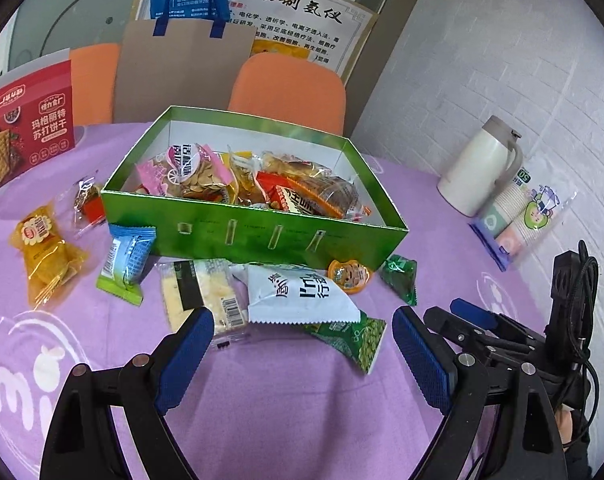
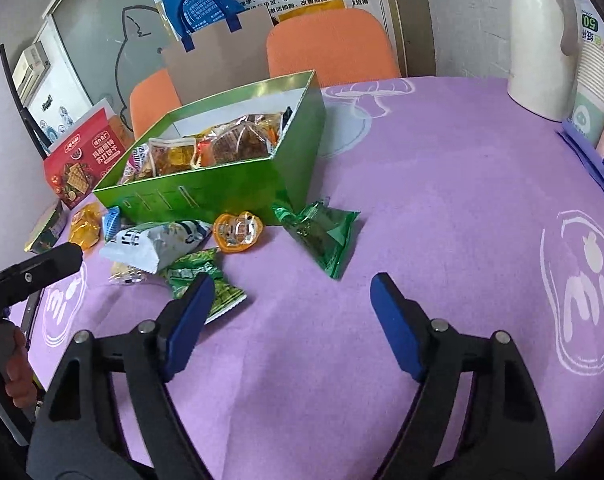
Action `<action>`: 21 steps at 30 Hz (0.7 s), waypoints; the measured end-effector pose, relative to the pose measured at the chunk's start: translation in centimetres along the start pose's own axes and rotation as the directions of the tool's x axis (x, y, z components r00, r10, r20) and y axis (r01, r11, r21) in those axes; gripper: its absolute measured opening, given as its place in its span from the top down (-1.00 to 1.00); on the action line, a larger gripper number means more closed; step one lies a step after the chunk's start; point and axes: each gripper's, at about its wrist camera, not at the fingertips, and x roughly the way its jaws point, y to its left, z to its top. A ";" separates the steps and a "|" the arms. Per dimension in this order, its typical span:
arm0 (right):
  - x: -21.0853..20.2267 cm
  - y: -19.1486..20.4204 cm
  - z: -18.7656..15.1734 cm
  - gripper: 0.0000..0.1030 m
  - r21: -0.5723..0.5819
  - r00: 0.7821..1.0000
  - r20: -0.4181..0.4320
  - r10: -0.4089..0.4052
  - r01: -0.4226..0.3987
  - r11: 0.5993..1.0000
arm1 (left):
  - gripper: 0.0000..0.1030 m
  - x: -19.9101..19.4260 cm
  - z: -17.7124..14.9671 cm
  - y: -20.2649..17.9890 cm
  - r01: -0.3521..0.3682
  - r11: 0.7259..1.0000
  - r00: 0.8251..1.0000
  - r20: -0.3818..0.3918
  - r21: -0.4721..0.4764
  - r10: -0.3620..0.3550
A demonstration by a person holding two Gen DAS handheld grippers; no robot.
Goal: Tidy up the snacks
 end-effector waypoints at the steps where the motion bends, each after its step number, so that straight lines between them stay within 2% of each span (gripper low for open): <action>1: 0.5 -0.2 0.3 -0.55 -0.002 1.000 -0.008 -0.011 0.011 1.000 | -0.80 0.4 0.2 -0.1 -0.001 1.000 1.000 -0.002 0.002 0.001; 8: 2.8 -0.9 2.2 -0.51 -0.001 0.999 -0.032 -0.037 0.037 0.999 | -0.79 2.9 0.8 -1.0 -0.025 0.998 0.999 -0.035 0.054 0.026; 10: 3.2 -1.0 2.5 -0.49 -0.004 0.998 -0.035 -0.047 0.046 0.999 | -0.74 3.6 0.8 -1.1 -0.027 0.998 0.998 -0.046 0.056 0.030; 11: 3.5 -1.1 2.6 -0.38 -0.006 0.998 -0.038 -0.048 0.048 0.999 | -0.69 3.9 0.7 -1.0 -0.023 0.998 0.998 -0.054 0.055 0.026; 13: 4.1 -1.1 2.6 -0.16 -0.011 0.997 -0.052 -0.053 0.053 0.999 | -0.42 4.5 0.6 -0.9 -0.008 0.999 0.997 -0.078 0.052 0.012; 14: 4.4 -1.2 2.6 0.01 -0.014 0.996 -0.061 -0.059 0.059 0.998 | -0.37 4.7 0.5 -0.8 -0.012 0.999 0.996 -0.084 0.051 0.016; 15: 4.6 -1.2 2.6 0.24 -0.016 0.996 -0.068 -0.060 0.059 0.998 | -0.20 4.9 0.4 -0.7 -0.020 0.998 0.996 -0.088 0.054 0.025; 16: 4.6 -1.2 2.5 0.25 -0.018 0.996 -0.069 -0.060 0.059 0.998 | -0.10 4.9 0.4 -0.6 -0.017 0.998 0.996 -0.091 0.053 0.022; 17: 4.5 -1.2 2.4 0.38 -0.024 0.996 -0.065 -0.063 0.062 0.998 | -0.01 4.9 0.4 -0.4 -0.009 0.999 0.995 -0.094 0.046 0.013; 18: 4.4 -1.0 2.3 0.46 -0.032 0.996 -0.064 -0.060 0.058 0.998 | 0.22 4.7 0.4 -0.3 -0.006 0.999 0.996 -0.094 0.043 0.010; 20: 3.9 -0.8 2.1 0.49 -0.032 0.997 -0.060 -0.050 0.048 0.998 | 0.45 4.3 0.4 -0.2 0.005 0.999 0.996 -0.089 0.044 -0.001; 21: 3.5 -0.6 2.0 0.49 -0.036 0.997 -0.056 -0.044 0.042 0.998 | 0.66 3.9 0.4 -0.2 0.020 0.999 0.996 -0.085 0.049 -0.015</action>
